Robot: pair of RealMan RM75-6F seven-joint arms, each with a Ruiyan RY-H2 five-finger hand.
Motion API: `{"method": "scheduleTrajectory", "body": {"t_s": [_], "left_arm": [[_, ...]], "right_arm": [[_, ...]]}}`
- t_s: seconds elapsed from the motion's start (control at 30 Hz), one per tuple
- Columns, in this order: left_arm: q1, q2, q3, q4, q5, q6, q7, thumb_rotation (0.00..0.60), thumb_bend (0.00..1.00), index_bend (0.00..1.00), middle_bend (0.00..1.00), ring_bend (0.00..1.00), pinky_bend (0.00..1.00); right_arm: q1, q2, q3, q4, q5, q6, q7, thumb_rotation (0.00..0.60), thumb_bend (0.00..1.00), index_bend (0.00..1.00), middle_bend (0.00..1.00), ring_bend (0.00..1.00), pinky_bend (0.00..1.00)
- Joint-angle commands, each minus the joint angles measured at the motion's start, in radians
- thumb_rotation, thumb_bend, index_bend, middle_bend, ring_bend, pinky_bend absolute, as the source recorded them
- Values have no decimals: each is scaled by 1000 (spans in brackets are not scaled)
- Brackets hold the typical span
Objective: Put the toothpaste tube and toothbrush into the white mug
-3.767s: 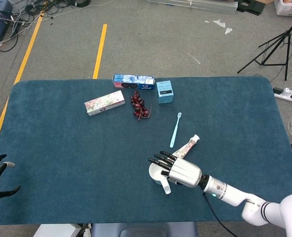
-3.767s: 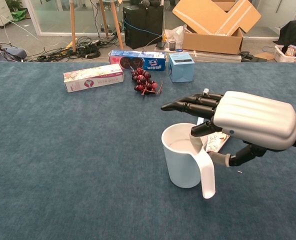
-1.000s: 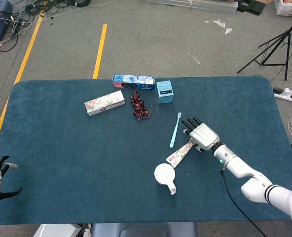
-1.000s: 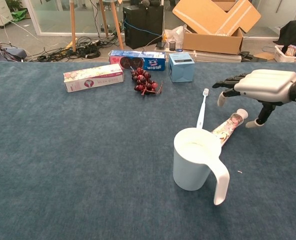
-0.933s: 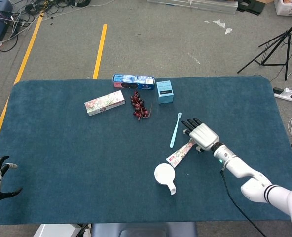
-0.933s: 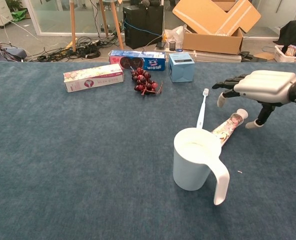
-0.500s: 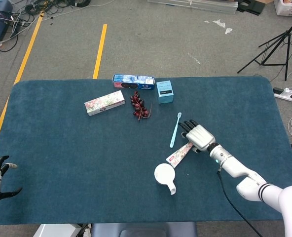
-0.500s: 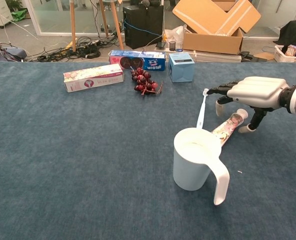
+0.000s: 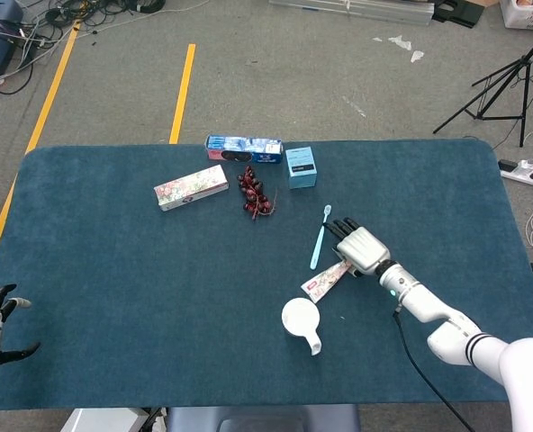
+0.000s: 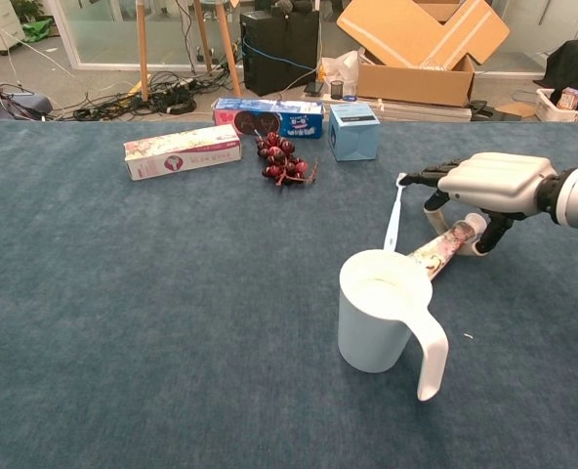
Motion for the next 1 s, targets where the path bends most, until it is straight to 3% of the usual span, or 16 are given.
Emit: {"method": "scheduleTrajectory", "body": {"t_s": [0.03, 0.33, 1.0], "left_arm": [[0, 0, 0, 0, 0, 1, 0, 600, 68, 325, 147, 95, 74], [1, 0, 1, -2, 3, 3, 2, 600, 68, 325, 147, 95, 74], [7, 3, 0, -10, 14, 19, -1, 600, 68, 326, 148, 95, 74]], "right_arm": [[-4, 2, 1, 0, 1, 9, 6, 600, 252, 625, 13, 0, 110], [-16, 79, 23, -105, 21, 43, 26, 600, 253, 643, 24, 0, 110], [-28, 311, 92, -520, 81, 84, -89, 600, 253, 644, 24, 0, 110]]}}
